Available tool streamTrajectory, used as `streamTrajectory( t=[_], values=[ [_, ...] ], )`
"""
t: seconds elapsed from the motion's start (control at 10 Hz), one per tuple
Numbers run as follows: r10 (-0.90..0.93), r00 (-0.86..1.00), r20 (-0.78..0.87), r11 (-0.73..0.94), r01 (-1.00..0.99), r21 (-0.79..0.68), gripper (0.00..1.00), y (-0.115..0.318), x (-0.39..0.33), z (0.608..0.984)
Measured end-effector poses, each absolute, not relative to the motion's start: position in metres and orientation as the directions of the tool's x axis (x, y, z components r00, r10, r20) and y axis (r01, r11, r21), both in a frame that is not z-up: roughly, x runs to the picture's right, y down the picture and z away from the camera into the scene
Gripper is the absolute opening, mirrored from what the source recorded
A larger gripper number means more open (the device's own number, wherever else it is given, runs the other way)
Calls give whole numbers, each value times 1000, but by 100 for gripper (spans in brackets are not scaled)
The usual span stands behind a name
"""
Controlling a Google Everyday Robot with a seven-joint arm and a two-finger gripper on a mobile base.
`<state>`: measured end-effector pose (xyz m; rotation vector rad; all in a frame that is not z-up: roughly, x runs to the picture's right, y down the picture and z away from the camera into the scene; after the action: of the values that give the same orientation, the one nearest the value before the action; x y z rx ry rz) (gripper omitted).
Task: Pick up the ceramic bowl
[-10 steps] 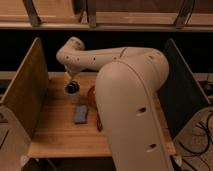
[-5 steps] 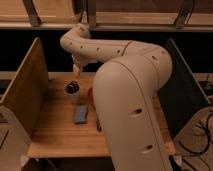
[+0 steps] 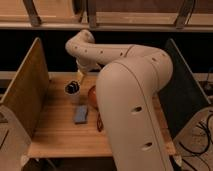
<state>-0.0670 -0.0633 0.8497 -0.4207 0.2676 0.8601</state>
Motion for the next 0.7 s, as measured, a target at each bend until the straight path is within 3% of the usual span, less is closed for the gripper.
streamTrajectory(
  t=[0.4,0.7],
  values=[
    [745,491,-451,422,-871,-251,80,-38,-18,867],
    [747,485,-455,412,-875,-255,80,-36,-20,868]
  ],
)
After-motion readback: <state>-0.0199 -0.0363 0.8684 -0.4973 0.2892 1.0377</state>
